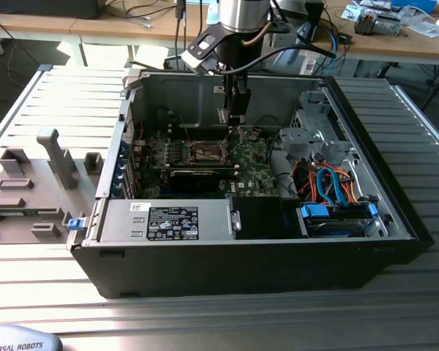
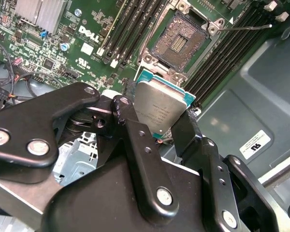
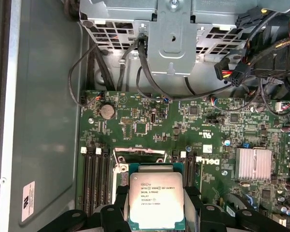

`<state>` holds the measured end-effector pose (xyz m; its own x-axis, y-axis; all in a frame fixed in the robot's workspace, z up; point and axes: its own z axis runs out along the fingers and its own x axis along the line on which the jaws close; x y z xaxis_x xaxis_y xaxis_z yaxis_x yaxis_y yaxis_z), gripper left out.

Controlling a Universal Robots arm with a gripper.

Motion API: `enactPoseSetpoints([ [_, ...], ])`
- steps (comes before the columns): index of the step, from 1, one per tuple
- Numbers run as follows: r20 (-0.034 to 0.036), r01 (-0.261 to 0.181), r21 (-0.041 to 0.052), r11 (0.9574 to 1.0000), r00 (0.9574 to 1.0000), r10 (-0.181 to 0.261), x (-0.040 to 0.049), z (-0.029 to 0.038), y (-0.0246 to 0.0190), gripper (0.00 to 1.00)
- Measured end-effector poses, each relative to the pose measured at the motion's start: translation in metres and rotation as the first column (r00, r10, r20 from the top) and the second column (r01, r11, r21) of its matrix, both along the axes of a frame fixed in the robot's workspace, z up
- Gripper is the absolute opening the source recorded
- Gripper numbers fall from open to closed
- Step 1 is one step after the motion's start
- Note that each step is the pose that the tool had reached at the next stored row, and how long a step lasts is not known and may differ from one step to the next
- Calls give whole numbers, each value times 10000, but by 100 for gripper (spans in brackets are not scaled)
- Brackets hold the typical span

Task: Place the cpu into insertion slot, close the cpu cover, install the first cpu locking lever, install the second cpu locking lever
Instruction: 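Place the cpu into insertion slot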

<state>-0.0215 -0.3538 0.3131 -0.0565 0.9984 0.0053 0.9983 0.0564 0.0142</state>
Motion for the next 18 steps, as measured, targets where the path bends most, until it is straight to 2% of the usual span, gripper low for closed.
enactPoseSetpoints([
  [6, 0, 0, 0, 10000, 10000, 0, 0, -11, 0, 54],
  [8, 0, 0, 0, 10000, 10000, 0, 0, -38, 0, 54],
  [18, 0, 0, 0, 10000, 10000, 0, 0, -55, 0, 54],
])
